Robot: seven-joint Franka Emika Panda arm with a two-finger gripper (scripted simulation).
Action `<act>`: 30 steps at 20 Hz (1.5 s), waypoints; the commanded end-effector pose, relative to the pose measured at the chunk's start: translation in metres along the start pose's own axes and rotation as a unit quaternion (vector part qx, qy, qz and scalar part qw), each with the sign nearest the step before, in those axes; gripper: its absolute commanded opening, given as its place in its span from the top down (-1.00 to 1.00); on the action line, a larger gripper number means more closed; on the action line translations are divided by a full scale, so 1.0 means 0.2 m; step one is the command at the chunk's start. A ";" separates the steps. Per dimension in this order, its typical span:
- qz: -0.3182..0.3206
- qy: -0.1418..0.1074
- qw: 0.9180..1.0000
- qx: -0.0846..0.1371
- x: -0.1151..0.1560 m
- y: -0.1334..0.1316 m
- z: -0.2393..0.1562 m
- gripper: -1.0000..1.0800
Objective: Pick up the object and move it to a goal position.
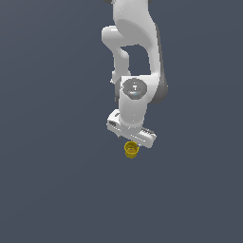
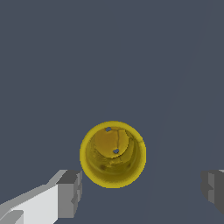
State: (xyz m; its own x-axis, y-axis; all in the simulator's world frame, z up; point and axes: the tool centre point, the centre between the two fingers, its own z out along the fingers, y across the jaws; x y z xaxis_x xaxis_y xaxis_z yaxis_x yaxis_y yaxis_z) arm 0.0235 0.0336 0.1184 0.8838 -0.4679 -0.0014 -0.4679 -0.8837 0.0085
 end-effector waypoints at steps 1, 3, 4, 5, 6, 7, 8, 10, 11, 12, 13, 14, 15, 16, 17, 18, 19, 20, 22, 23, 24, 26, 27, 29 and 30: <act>0.030 0.000 1.000 0.001 0.00 -0.02 0.03 -0.92; 0.051 0.000 0.999 0.002 0.00 -0.04 0.05 -0.92; 0.060 0.000 0.998 0.002 0.01 -0.05 0.06 -0.92; 0.068 0.000 0.998 0.003 0.01 -0.05 0.06 -0.92; 0.076 0.000 0.997 0.003 0.01 -0.06 0.07 -0.92; 0.083 0.000 0.997 0.003 0.01 -0.07 0.08 -0.92; 0.089 0.000 0.996 0.003 0.01 -0.07 0.08 -0.92; 0.100 0.000 0.995 0.004 0.01 -0.08 0.09 -0.92; 0.104 0.000 0.995 0.004 0.01 -0.08 0.10 -0.92; 0.108 0.000 0.994 0.004 0.01 -0.09 0.10 -0.92; 0.111 0.000 0.994 0.004 0.01 -0.09 0.10 -0.92; 0.113 0.000 0.994 0.004 0.01 -0.09 0.11 -0.92; 0.114 0.000 0.993 0.004 0.01 -0.09 0.11 -0.92; 0.116 0.000 0.993 0.004 0.01 -0.09 0.11 -0.92; 0.116 0.000 0.993 0.004 0.01 -0.09 0.11 -0.92; 0.114 0.000 0.994 0.004 0.01 -0.09 0.11 -0.92; 0.114 0.000 0.994 0.004 0.01 -0.09 0.11 -0.92; 0.114 0.000 0.994 0.004 0.01 -0.09 0.12 -0.92; 0.114 0.000 0.993 0.004 0.01 -0.09 0.14 -0.92; 0.114 0.000 0.993 0.004 0.01 -0.09 0.16 -0.92; 0.114 0.000 0.993 0.004 0.01 -0.09 0.18 -0.92; 0.115 0.000 0.993 0.004 0.01 -0.09 0.24 -0.92; 0.115 0.000 0.993 0.004 0.00 -0.09 0.27 -0.92; 0.116 0.000 0.993 0.004 0.00 -0.09 0.31 -0.92; 0.116 0.000 0.993 0.004 0.00 -0.09 0.33 -0.92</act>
State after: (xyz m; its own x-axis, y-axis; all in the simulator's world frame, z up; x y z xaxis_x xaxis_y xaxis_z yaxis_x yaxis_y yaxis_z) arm 0.0321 0.0489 0.0583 0.7530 -0.6581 -0.0006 -0.6581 -0.7530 0.0008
